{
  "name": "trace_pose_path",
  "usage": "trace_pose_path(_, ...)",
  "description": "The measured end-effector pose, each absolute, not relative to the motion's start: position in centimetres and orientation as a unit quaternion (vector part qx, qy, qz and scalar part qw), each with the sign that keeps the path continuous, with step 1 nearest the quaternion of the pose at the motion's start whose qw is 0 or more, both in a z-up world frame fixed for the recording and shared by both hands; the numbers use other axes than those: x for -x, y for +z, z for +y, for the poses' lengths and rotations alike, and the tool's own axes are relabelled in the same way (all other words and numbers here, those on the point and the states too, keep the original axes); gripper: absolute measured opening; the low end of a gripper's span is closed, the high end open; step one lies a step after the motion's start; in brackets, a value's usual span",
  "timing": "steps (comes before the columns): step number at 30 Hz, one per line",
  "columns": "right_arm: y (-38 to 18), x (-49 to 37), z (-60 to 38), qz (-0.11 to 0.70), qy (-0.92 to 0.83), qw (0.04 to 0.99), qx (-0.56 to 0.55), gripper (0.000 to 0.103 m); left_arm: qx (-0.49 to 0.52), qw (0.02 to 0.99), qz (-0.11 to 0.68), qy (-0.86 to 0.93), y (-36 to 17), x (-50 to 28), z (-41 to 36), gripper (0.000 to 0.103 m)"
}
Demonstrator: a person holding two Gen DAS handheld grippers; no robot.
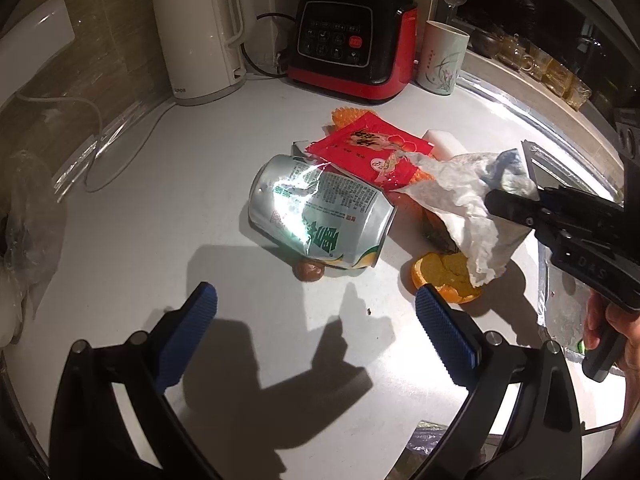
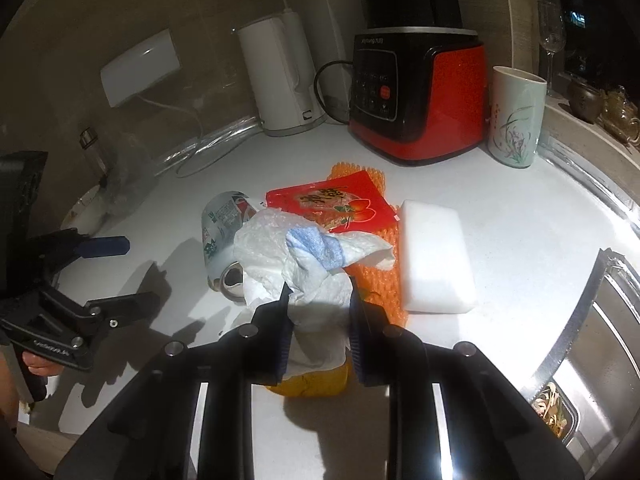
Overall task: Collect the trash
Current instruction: 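Grasp the white tissues with the right tool and lift them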
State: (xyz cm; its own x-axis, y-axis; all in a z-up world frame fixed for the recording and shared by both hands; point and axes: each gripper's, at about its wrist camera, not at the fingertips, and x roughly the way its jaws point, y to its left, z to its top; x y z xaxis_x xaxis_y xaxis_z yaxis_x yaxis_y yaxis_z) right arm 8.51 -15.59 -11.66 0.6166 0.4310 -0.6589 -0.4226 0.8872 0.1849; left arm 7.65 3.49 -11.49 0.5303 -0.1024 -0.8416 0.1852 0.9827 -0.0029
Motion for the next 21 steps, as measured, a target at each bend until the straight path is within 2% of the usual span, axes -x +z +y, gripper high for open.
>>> trace_pose_path(15,-10.3,-0.5,-19.4,0.378,0.218,0.9,-0.011,0.025,-0.076,0.862,0.488,-0.11,-13.8,-13.7,4.5,0.095)
trace_pose_path(18,-10.6,-0.2,-19.8,0.383,0.216,0.898,-0.015,0.025,-0.042,0.856,0.501,-0.116,-13.9,-14.5,5.6,0.095)
trace_pose_path(21,-10.9,-0.3,-20.1,0.386,0.217,0.896,-0.021,0.025,0.041,0.845,0.523,-0.101,-14.0,-15.3,6.9,0.095)
